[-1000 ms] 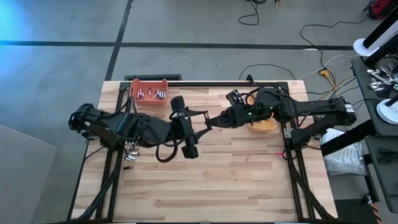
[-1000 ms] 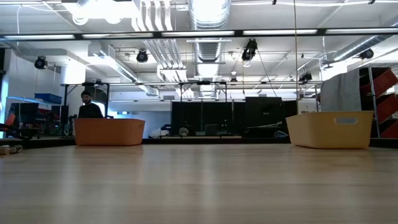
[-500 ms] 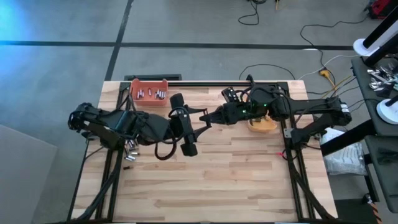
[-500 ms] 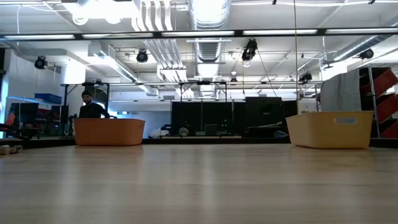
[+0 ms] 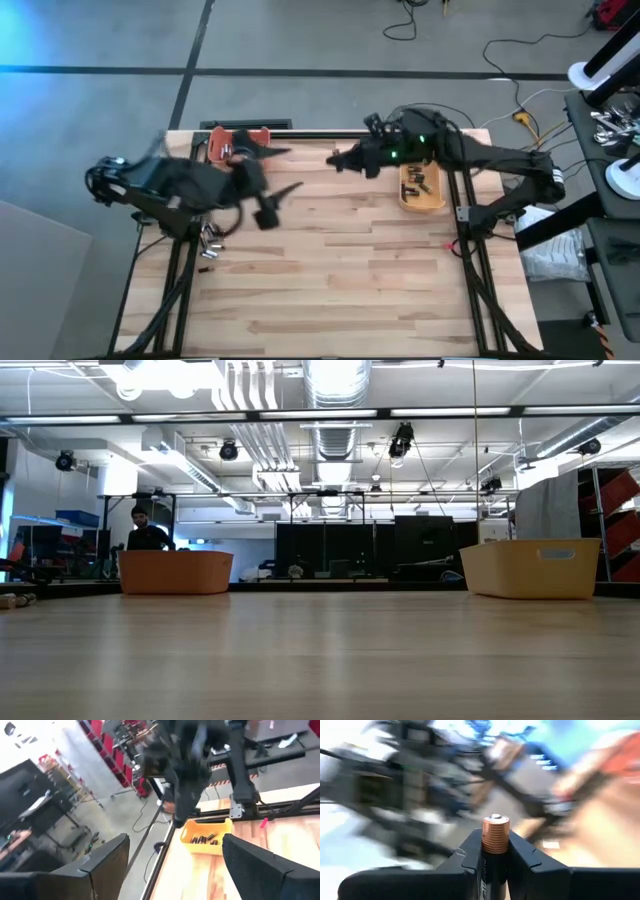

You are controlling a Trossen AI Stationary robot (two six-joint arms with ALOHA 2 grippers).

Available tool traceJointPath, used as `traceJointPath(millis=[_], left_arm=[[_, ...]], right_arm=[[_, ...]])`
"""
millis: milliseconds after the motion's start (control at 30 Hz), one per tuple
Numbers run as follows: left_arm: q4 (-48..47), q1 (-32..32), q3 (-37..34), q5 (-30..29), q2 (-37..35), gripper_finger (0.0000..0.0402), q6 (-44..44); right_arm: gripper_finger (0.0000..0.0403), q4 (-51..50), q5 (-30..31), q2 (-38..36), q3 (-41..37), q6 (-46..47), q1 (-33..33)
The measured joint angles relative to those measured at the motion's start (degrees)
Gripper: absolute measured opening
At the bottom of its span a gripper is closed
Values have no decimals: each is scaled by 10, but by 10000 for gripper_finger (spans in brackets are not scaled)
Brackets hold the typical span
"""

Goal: Sort batteries
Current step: Put the black battery into the yellow bin

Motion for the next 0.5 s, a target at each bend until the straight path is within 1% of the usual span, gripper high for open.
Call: traceJointPath(millis=[100,233,333,400,433,500], left_arm=[[-62,0,3,-13,-34,291,-49],[-157,0,2,-14,-59,283,-129],[-222,-4,1,-10,-74,278,-176],[-249,-6,-1,-12,-80,276,-192],[-249,-8,-8,-12,-83,276,-195],[-249,-9,-26,-12,-87,276,-195]], right_arm=[[44,-141,22,1,5,-59,-59],[44,-347,66,9,-4,-174,-144],[44,-500,126,21,-21,-262,-203],[44,-566,166,25,-52,-303,-239],[44,-585,172,25,-71,-308,-258],[44,-592,173,22,-119,-299,-295]])
